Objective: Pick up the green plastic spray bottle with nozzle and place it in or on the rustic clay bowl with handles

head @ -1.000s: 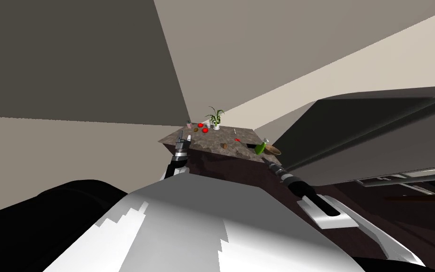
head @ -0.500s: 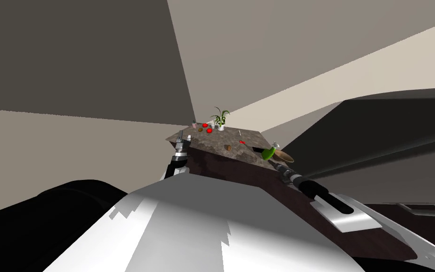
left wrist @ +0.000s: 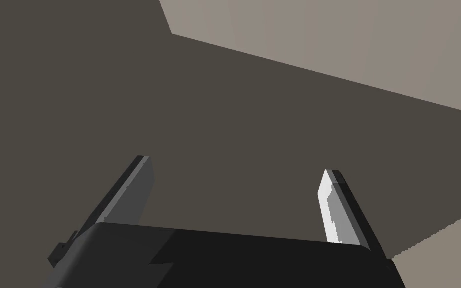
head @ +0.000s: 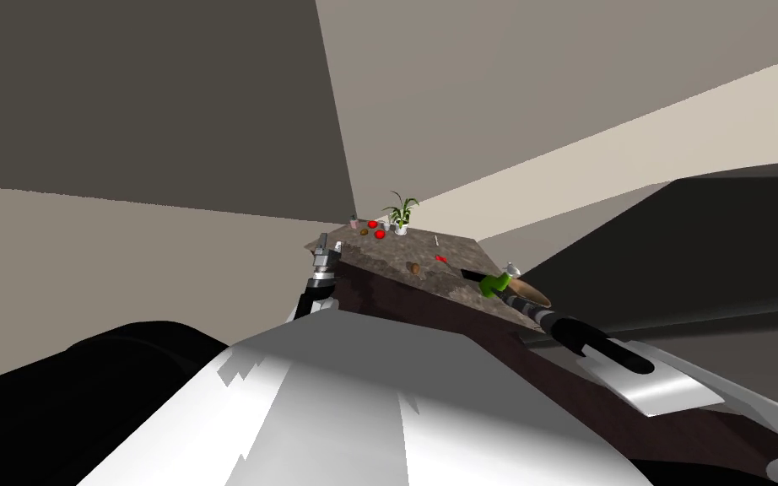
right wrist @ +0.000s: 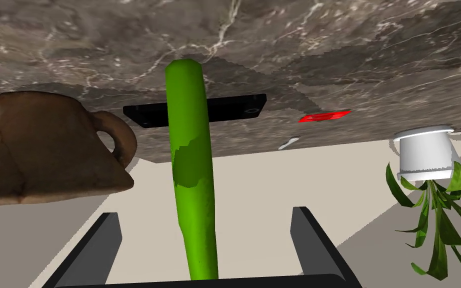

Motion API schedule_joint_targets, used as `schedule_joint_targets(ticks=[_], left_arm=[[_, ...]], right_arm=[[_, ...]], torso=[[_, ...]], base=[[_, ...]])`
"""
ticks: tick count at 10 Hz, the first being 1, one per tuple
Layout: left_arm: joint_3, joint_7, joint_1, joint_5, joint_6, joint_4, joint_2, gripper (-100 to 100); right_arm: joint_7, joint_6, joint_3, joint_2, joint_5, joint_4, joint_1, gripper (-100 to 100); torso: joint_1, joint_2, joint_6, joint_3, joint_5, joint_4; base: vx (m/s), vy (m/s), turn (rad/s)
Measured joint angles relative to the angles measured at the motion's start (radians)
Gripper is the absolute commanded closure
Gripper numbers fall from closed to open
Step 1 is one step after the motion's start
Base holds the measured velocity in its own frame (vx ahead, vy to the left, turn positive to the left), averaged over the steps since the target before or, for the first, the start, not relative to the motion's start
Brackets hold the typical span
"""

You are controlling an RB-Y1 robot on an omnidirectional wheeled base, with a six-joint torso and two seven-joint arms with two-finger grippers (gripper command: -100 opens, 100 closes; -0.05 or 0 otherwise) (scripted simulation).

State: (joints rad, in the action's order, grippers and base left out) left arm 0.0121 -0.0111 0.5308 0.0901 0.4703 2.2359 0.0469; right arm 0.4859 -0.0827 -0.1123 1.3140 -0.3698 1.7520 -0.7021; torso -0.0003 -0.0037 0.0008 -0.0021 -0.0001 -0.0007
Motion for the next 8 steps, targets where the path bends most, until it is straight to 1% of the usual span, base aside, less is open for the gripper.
schedule_joint_targets(ticks=[1,3,4,5,6,7,8], left_arm=[[0.0,0.0,0.0,0.0,0.0,0.0,0.0,0],[0.0,0.0,0.0,0.0,0.0,0.0,0.0,0],[0.0,0.0,0.0,0.0,0.0,0.0,0.0,0],[0.0,0.0,0.0,0.0,0.0,0.0,0.0,0],[0.0,0.0,0.0,0.0,0.0,0.0,0.0,0],[0.0,0.0,0.0,0.0,0.0,0.0,0.0,0],[0.0,0.0,0.0,0.0,0.0,0.0,0.0,0]], right_arm=[[0.006,-0.004,0.006,0.022,-0.014,-0.018,0.004,-100],[0.018,-0.021,-0.001,0.053,-0.033,-0.029,-0.01,-100],[0.02,-0.027,-0.001,0.077,-0.048,-0.039,-0.012,-100],[0.021,-0.029,-0.001,0.08,-0.049,-0.041,-0.012,0],[0.021,-0.028,-0.001,0.08,-0.049,-0.041,-0.012,-100],[0.015,-0.027,0.002,0.078,-0.051,-0.06,-0.008,-100],[0.012,-0.029,0.014,0.064,-0.045,-0.083,0.009,-100]], torso=[[0.0,0.0,0.0,0.0,0.0,0.0],[0.0,0.001,0.0,0.001,0.0,0.0],[0.0,0.002,0.0,0.001,0.0,0.0],[0.0,0.003,0.001,0.002,0.0,0.001],[0.0,0.004,0.001,0.002,0.0,0.001],[0.0,0.005,0.0,0.003,0.0,0.001],[-0.001,0.006,0.0,0.004,-0.001,0.001]], base=[[0.043,-0.006,0.088],[0.032,-0.004,0.083],[0.013,-0.004,0.022],[0.0,0.0,0.0],[-0.023,-0.004,0.255],[-0.047,-0.017,0.239],[-0.047,-0.009,0.183]])
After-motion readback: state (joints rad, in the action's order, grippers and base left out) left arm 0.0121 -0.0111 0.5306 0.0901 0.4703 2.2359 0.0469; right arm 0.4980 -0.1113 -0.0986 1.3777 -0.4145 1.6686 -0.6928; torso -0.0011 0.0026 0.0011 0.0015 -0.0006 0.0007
